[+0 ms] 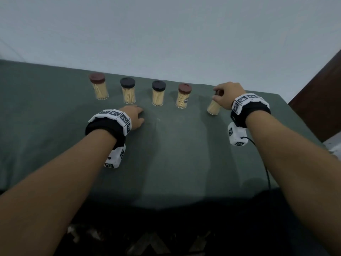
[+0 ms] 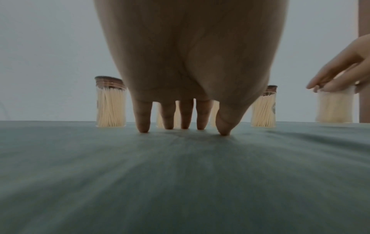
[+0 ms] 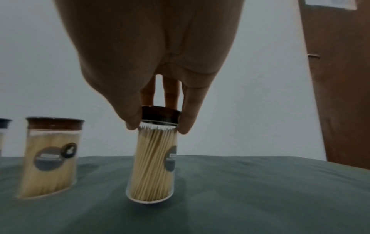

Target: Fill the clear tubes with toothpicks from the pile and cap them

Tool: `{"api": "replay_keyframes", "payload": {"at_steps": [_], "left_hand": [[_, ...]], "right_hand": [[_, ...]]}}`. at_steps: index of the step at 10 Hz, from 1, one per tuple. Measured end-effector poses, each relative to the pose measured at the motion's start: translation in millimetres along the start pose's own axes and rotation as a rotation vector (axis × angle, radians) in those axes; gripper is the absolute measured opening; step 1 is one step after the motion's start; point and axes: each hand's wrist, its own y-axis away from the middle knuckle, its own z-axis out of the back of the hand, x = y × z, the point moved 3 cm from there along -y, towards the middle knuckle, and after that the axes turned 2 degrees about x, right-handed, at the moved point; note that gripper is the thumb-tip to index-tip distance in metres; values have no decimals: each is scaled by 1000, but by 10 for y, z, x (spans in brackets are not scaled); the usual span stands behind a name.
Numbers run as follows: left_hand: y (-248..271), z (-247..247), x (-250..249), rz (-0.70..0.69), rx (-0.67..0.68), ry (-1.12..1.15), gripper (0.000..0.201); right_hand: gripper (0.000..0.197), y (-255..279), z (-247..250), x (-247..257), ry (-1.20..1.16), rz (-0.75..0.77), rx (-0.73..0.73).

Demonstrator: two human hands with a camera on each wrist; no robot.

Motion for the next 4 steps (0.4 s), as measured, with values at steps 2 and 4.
{"api": "replay_keyframes", "payload": {"at_steps": [2,4], "left_hand": [[-15,-19,29,13,-1,14,56],[-51,-14,23,3,-8,24,54]], "right_hand": [[37,-190,-143,286,29,57,20],[47,-166,-170,239,-43,62,-6]]}}
